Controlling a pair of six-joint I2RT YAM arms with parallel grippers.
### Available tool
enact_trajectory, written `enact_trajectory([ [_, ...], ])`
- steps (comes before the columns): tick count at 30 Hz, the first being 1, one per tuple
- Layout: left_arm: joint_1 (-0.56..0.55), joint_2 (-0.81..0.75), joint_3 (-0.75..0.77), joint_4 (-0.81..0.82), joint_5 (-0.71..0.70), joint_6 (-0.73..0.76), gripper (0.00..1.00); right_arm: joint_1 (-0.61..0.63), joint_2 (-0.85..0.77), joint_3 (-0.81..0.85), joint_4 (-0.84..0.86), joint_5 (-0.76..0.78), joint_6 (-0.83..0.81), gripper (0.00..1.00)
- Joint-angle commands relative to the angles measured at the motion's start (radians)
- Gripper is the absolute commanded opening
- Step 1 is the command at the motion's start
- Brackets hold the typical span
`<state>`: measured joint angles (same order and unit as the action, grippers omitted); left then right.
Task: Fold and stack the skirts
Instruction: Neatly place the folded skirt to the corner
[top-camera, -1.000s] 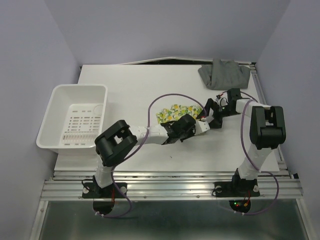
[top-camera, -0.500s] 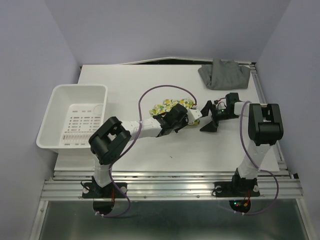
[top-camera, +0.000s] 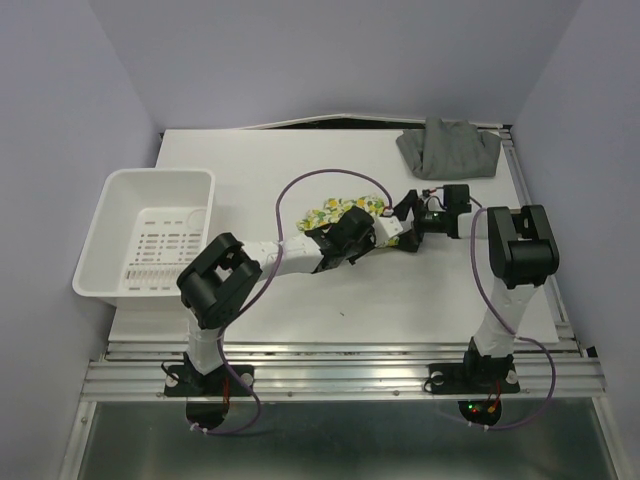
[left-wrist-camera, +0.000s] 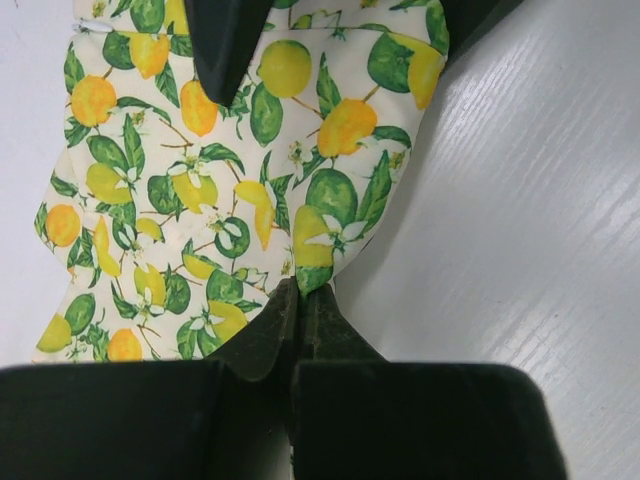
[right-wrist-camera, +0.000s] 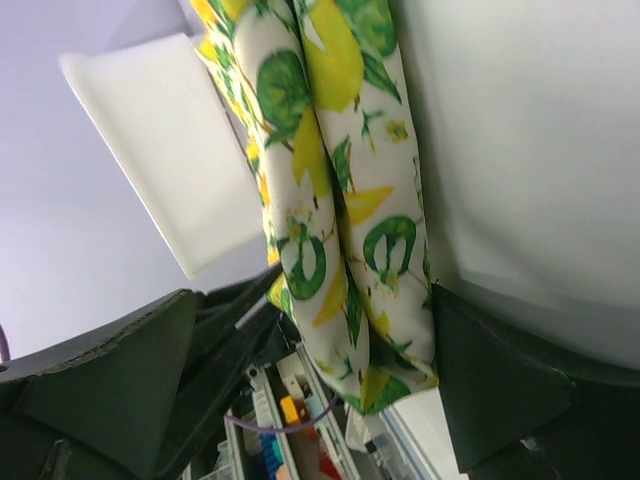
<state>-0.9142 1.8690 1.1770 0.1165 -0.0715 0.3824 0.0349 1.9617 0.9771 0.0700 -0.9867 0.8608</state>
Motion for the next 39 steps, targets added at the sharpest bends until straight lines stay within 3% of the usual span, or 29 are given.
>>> enact_trajectory([
  [1,0.006,-0.051,0.041,0.038,0.004,-0.011,0.0,0.029,0.106,-0.04,0.121,0.08,0.167,0.99],
  [3,0.011,-0.05,0.042,0.04,0.004,-0.011,0.0,0.045,0.094,-0.087,0.224,0.077,0.224,0.98],
  [15,0.017,-0.053,0.03,0.052,0.004,-0.011,0.0,0.088,0.178,-0.055,0.302,0.129,0.228,0.89],
  [19,0.017,-0.047,0.033,0.041,0.004,-0.011,0.0,0.088,0.183,-0.035,0.315,0.141,0.208,0.7],
  [25,0.017,-0.114,0.006,0.022,0.004,-0.011,0.0,0.088,0.074,0.0,0.225,0.221,0.071,0.26],
  [28,0.018,-0.187,-0.01,-0.018,0.028,-0.011,0.0,0.088,0.013,0.078,0.153,0.25,-0.046,0.18],
  [29,0.026,-0.204,-0.008,-0.04,0.346,-0.124,0.86,0.088,0.0,0.104,0.111,0.258,-0.122,0.18],
  [33,0.058,-0.286,-0.013,-0.151,0.357,-0.105,0.88,0.088,-0.032,0.266,-0.024,0.357,-0.325,0.13],
  [34,0.061,-0.301,-0.013,-0.164,0.357,-0.087,0.99,0.088,-0.032,0.309,-0.059,0.377,-0.365,0.13],
  [36,0.07,-0.332,-0.014,-0.195,0.351,-0.076,0.99,0.088,-0.03,0.408,-0.124,0.41,-0.452,0.12],
  [37,0.086,-0.346,-0.013,-0.216,0.354,-0.086,0.99,0.088,-0.032,0.451,-0.134,0.442,-0.495,0.04],
  [39,0.113,-0.36,-0.014,-0.228,0.393,-0.12,0.99,0.088,-0.029,0.489,-0.142,0.456,-0.549,0.01],
])
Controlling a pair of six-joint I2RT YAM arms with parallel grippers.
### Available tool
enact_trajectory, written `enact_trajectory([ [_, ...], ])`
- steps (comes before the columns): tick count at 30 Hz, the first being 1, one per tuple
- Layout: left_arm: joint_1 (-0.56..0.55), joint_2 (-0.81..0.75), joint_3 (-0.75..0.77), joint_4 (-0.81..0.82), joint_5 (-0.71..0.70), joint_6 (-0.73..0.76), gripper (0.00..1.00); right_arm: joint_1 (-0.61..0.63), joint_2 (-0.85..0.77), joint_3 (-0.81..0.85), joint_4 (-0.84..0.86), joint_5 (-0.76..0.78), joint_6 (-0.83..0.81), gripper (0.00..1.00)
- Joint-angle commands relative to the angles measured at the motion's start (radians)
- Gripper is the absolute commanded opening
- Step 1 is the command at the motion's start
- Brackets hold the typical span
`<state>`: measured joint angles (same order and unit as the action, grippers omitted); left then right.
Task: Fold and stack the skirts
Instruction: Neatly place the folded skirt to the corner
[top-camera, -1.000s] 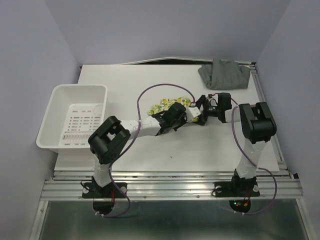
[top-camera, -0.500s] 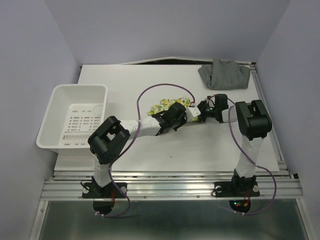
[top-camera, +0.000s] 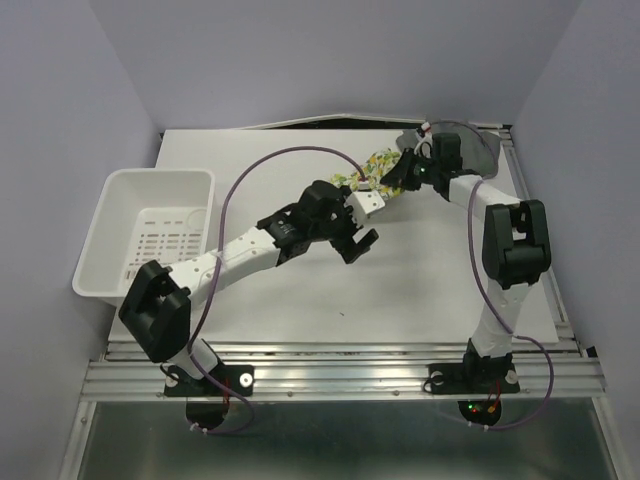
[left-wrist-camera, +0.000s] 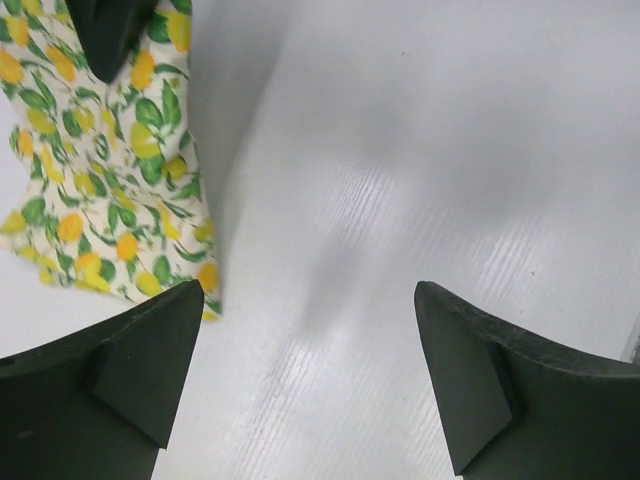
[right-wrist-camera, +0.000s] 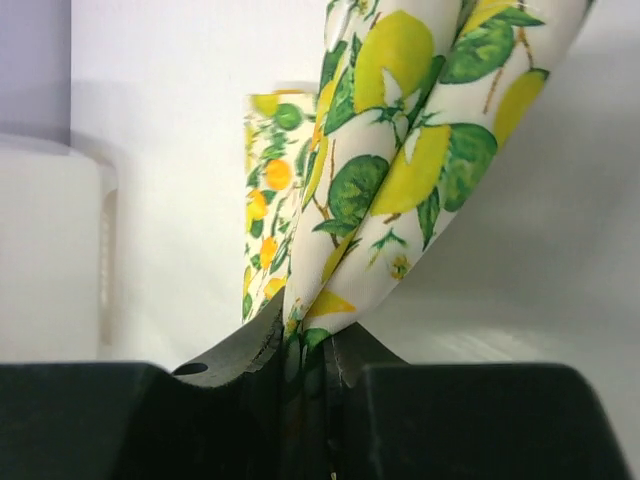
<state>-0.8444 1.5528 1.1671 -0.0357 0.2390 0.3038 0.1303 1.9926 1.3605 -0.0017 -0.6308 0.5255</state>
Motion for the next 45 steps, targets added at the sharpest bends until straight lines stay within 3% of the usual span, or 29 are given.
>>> enact_trajectory([
  [1,0.06,-0.049,-0.009,-0.084,0.109,-0.058,0.98,-0.008,-0.052,0.129,-0.078,0.117,-0.235,0.01],
  [11,0.125,-0.095,-0.083,-0.073,0.201,-0.103,0.99,-0.008,0.051,0.42,-0.15,0.151,-0.571,0.02],
  [31,0.128,-0.079,-0.093,-0.069,0.246,-0.115,0.99,-0.139,0.258,0.868,-0.185,0.076,-0.691,0.03],
  [45,0.131,-0.053,-0.089,-0.072,0.264,-0.12,0.99,-0.285,0.253,0.855,-0.23,0.002,-0.74,0.04],
])
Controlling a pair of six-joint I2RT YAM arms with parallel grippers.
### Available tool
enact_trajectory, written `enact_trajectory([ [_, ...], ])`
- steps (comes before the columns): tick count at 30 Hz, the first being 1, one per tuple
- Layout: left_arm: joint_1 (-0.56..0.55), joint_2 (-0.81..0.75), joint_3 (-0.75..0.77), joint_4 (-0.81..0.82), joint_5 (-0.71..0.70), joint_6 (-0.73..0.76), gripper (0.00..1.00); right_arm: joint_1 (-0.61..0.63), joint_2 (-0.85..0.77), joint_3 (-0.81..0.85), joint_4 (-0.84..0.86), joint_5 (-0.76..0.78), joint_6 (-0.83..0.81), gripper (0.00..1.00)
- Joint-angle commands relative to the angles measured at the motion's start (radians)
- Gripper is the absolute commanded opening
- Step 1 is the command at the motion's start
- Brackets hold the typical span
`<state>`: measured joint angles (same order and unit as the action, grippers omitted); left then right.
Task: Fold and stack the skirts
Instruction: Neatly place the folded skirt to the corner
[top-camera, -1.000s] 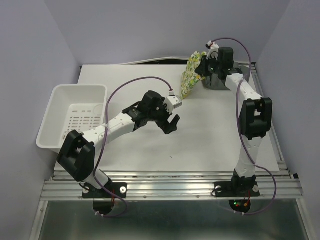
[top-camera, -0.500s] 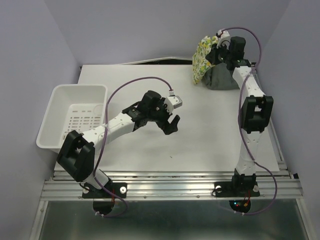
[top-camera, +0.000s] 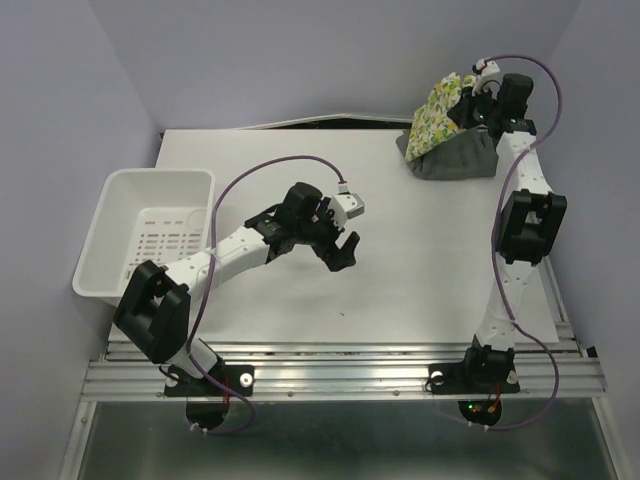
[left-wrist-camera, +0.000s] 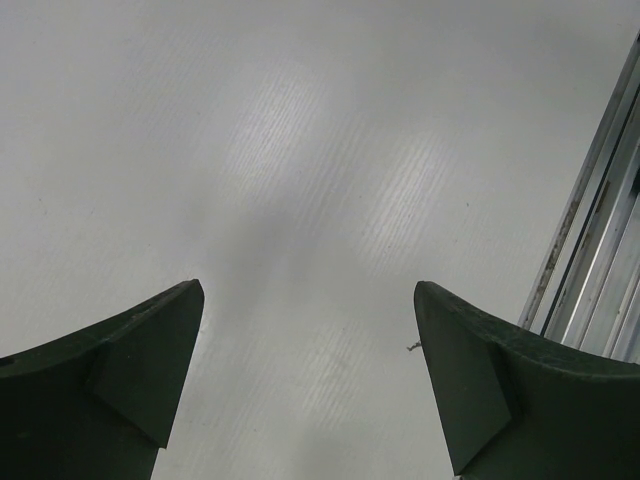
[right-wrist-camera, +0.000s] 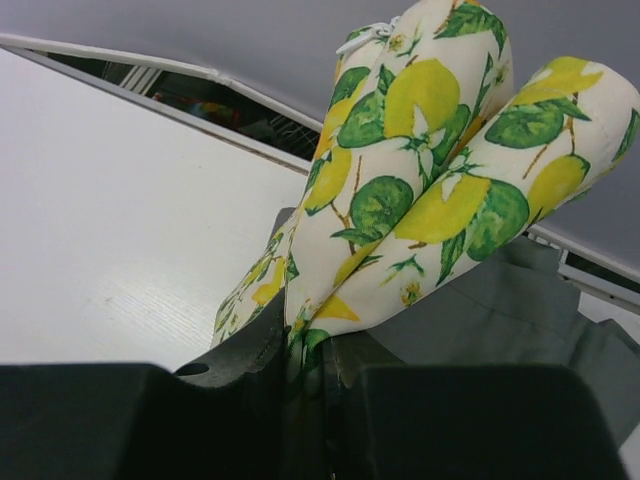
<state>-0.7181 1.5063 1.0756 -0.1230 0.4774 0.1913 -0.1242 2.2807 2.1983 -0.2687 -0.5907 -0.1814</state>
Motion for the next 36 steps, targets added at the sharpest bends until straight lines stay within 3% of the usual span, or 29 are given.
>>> enact_trajectory([
  [1,0.003,-0.005,0.006,0.011,0.026,-0.007,0.99,-0.031,-0.03,0.011,0.037,-0.038,-0.035,0.04],
  [9,0.006,0.006,0.017,-0.009,0.027,-0.007,0.99,-0.058,0.052,-0.051,0.034,0.006,-0.104,0.07],
  [16,0.008,0.0,0.001,-0.013,0.03,-0.009,0.99,-0.091,0.141,-0.002,0.034,0.068,-0.147,0.1],
  [23,0.009,0.028,0.014,-0.017,0.036,-0.009,0.99,-0.109,0.191,0.024,0.036,0.13,-0.162,0.22],
  [25,0.012,0.034,0.017,-0.017,0.043,-0.01,0.99,-0.118,0.203,0.041,0.036,0.135,-0.148,0.34],
  [26,0.012,0.034,0.015,-0.017,0.044,-0.012,0.99,-0.118,0.206,0.046,0.034,0.141,-0.139,0.52],
  [29,0.017,0.029,0.012,-0.015,0.049,-0.015,0.99,-0.118,0.209,0.061,0.036,0.152,-0.129,0.76],
  [32,0.025,0.019,0.023,-0.02,0.047,-0.015,0.99,-0.118,0.198,0.07,0.034,0.16,-0.112,0.94],
  [34,0.037,0.012,0.035,-0.03,0.043,-0.01,0.99,-0.118,0.189,0.078,0.037,0.167,-0.098,1.0],
  [36,0.046,0.0,0.061,-0.041,0.032,-0.007,0.99,-0.118,0.165,0.083,0.037,0.181,-0.078,1.0],
])
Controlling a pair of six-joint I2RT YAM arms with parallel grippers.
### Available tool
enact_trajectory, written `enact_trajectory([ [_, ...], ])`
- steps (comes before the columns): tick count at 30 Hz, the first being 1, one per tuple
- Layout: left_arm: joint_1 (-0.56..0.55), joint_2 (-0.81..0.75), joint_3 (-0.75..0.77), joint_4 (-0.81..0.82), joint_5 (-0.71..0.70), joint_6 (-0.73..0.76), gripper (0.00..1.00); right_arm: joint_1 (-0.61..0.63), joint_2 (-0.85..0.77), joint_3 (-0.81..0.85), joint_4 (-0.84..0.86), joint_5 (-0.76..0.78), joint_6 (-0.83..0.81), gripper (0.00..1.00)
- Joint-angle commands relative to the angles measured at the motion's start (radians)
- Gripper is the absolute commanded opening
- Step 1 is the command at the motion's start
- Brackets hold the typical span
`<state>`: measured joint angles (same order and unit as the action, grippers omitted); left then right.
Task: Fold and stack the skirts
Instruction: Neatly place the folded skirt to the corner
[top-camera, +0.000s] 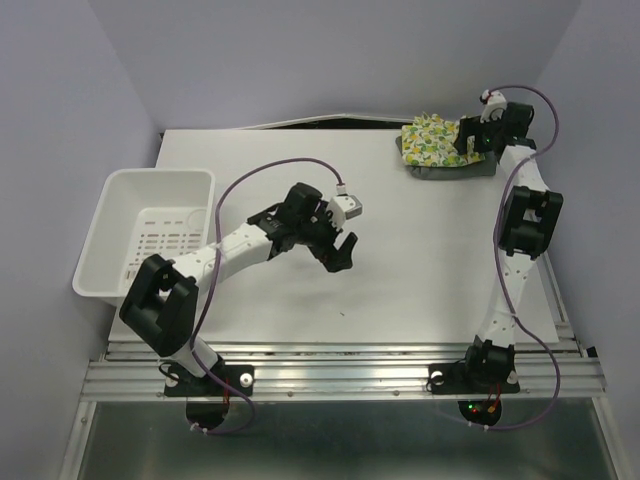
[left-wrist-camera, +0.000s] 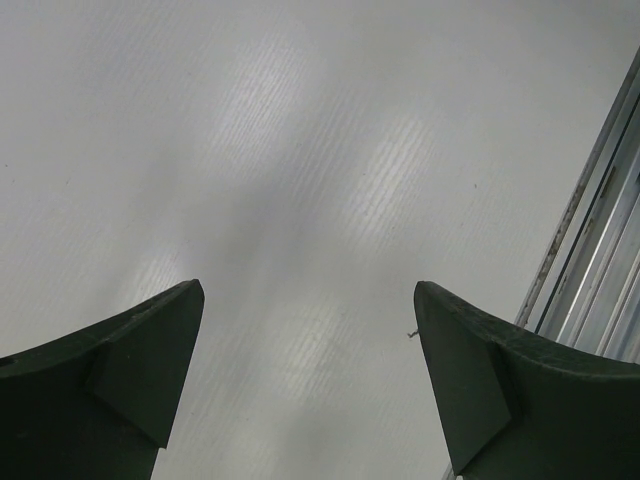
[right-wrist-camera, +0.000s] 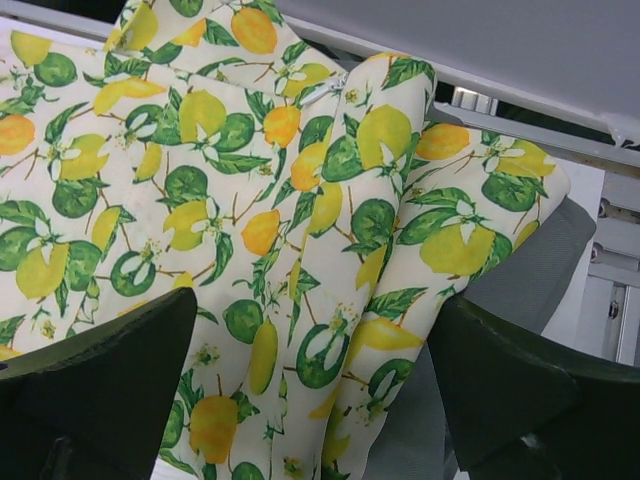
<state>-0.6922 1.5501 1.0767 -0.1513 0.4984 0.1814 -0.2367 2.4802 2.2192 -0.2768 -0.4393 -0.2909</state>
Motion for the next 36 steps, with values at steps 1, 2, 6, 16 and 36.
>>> enact_trajectory([
  [1,0.029,-0.05,0.069,-0.019,0.009,0.006,0.99,-0.006,-0.049,0.06,0.044,0.03,0.038,1.0],
  [2,0.046,-0.065,0.08,-0.03,0.003,0.009,0.99,-0.006,-0.066,0.054,0.044,0.033,0.047,1.0],
  [6,0.1,-0.117,0.126,-0.028,-0.073,-0.014,0.98,-0.006,-0.191,0.03,0.033,0.077,0.119,1.0],
  [16,0.224,-0.189,0.281,-0.062,-0.144,-0.026,0.98,-0.006,-0.426,-0.049,-0.097,-0.105,0.251,1.0],
  [36,0.438,-0.315,0.167,-0.017,-0.314,-0.056,0.99,0.036,-1.036,-0.929,-0.328,-0.184,0.199,1.0],
])
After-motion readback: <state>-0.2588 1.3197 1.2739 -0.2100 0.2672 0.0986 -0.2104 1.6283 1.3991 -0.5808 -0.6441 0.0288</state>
